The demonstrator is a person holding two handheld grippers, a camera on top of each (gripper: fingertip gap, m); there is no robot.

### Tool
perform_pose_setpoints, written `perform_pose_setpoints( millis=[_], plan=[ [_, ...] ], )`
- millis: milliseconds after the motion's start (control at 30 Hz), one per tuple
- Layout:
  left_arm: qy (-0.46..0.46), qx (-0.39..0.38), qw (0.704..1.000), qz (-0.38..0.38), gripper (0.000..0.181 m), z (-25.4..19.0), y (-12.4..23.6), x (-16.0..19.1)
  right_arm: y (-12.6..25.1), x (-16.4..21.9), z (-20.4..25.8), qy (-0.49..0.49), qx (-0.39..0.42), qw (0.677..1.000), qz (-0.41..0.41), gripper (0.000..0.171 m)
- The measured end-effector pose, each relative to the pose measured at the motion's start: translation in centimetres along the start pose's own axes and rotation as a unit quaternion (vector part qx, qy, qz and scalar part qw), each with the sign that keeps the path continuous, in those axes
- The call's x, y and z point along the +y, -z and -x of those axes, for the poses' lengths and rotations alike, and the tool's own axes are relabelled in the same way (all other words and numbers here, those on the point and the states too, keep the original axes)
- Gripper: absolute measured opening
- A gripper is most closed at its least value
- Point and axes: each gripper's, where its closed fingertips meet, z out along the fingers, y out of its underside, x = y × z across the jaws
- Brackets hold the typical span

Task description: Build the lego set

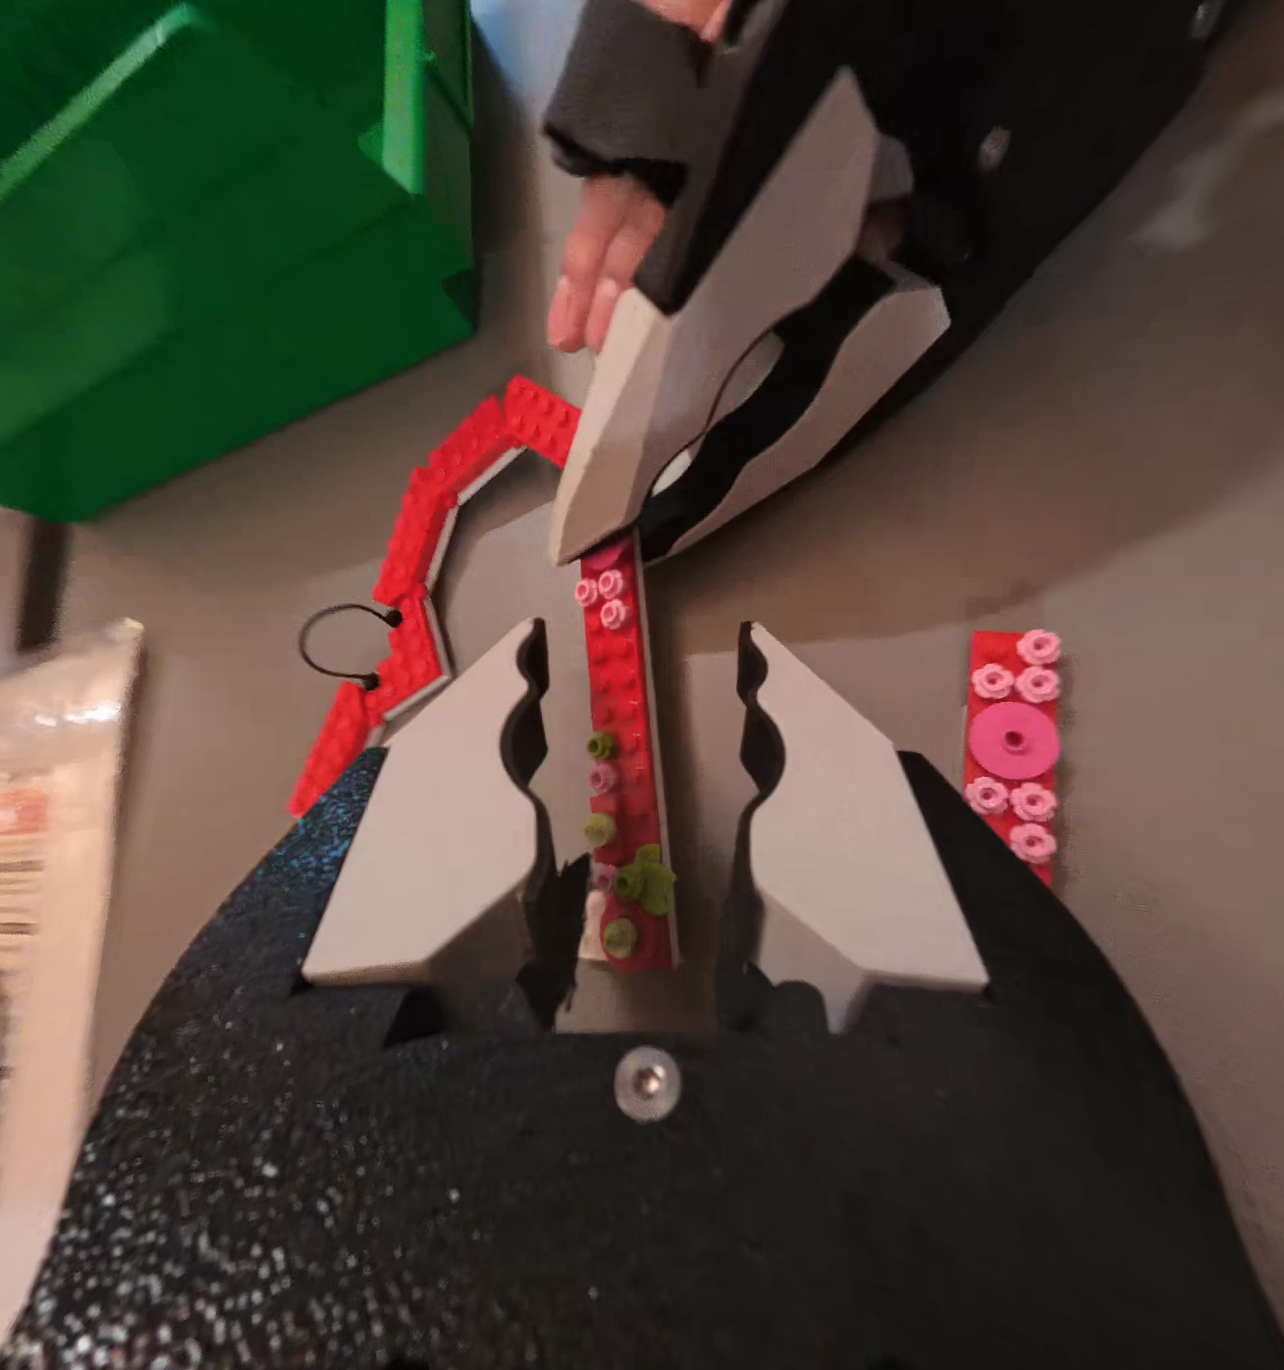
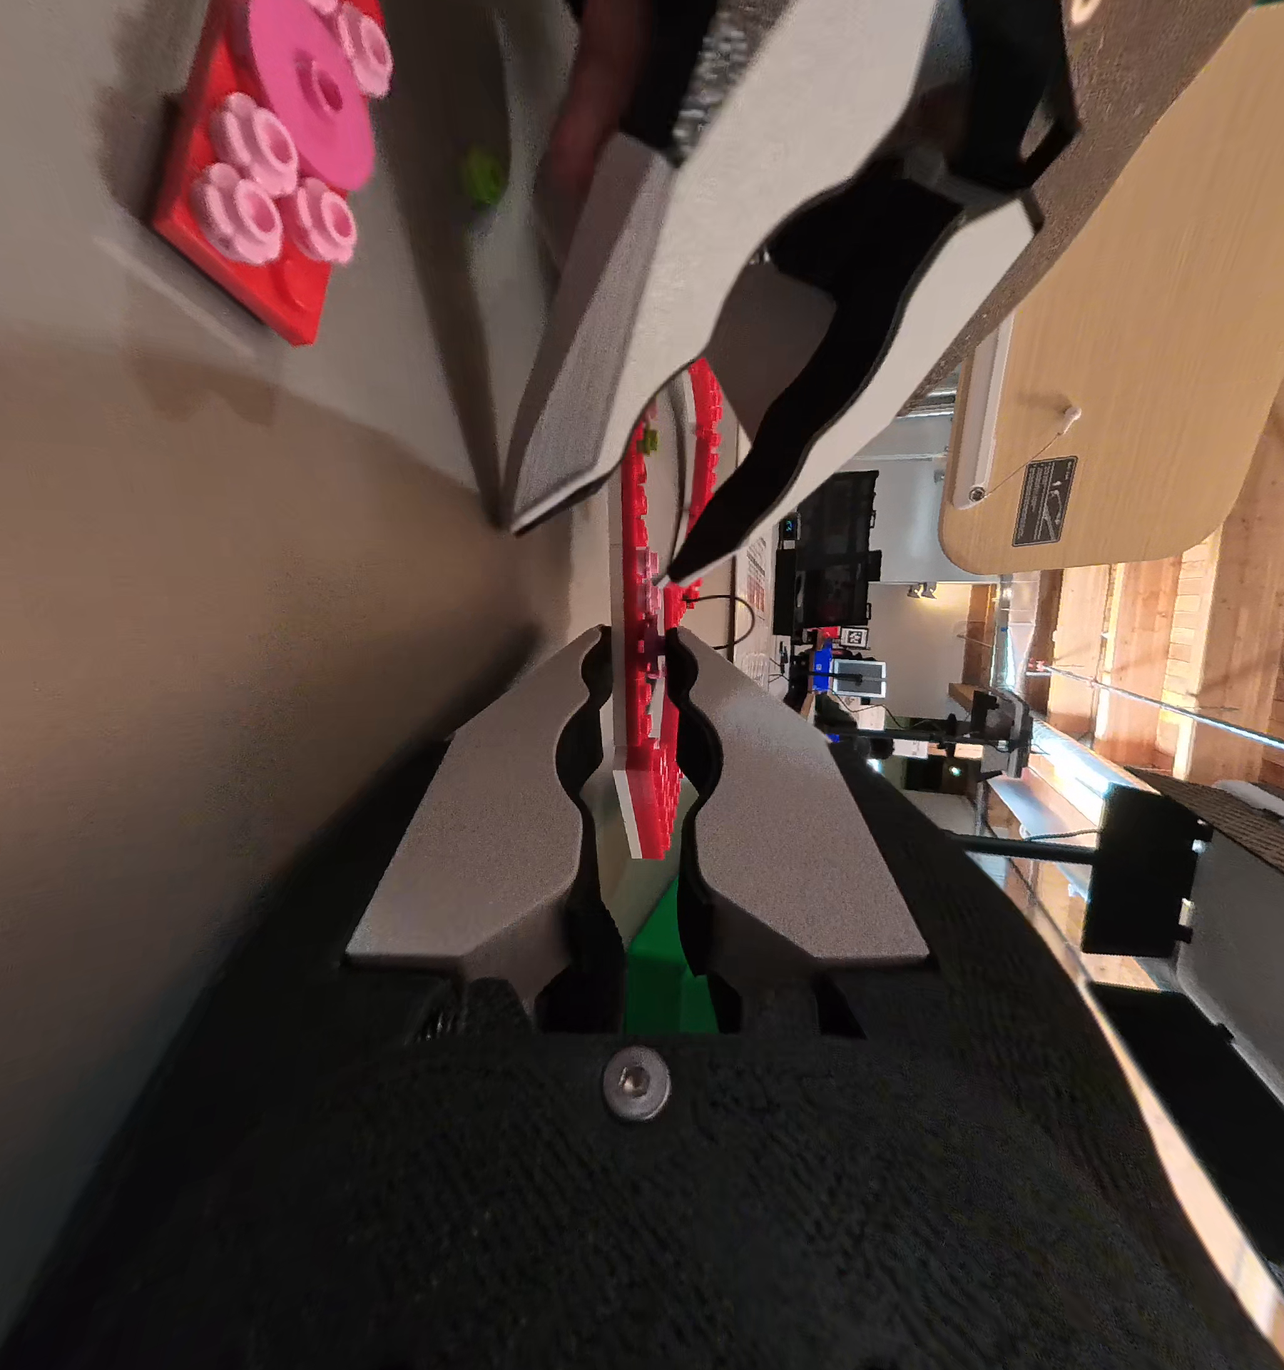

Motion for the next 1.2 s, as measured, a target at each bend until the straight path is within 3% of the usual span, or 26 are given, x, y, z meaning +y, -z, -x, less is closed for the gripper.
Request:
perform_pose_setpoints(
  millis=[200, 300, 433, 633, 1200],
  plan=[
    [-0.207, -0.124, 0.970, 0.019, 0.031, 1.0, 0.1, 0.0, 0.0, 0.0, -0.3, -0.025, 0.000, 1.000, -0.005, 0.012],
    [-0.256, -0.147, 0.955, 0.036, 0.023, 1.1, 0.0, 0.5, -0.1, -0.1, -0.3, -0.034, 0.000, 0.999, -0.006, 0.012],
    [-0.265, -0.161, 0.950, 0.044, 0.024, 1.5, 0.1, 0.5, -0.1, -0.1, -0.4, -0.042, 0.000, 0.999, -0.009, 0.012],
    [-0.321, -0.202, 0.922, 0.074, 0.008, 2.3, 0.1, 0.9, -0.1, -0.2, -0.2, -0.058, -0.008, 0.998, -0.013, 0.013],
    [-0.273, -0.171, 0.946, 0.026, 0.006, 1.8, 0.4, 0.6, -0.2, -0.1, -0.3, -0.056, -0.002, 0.998, -0.016, 0.012]
  ],
)
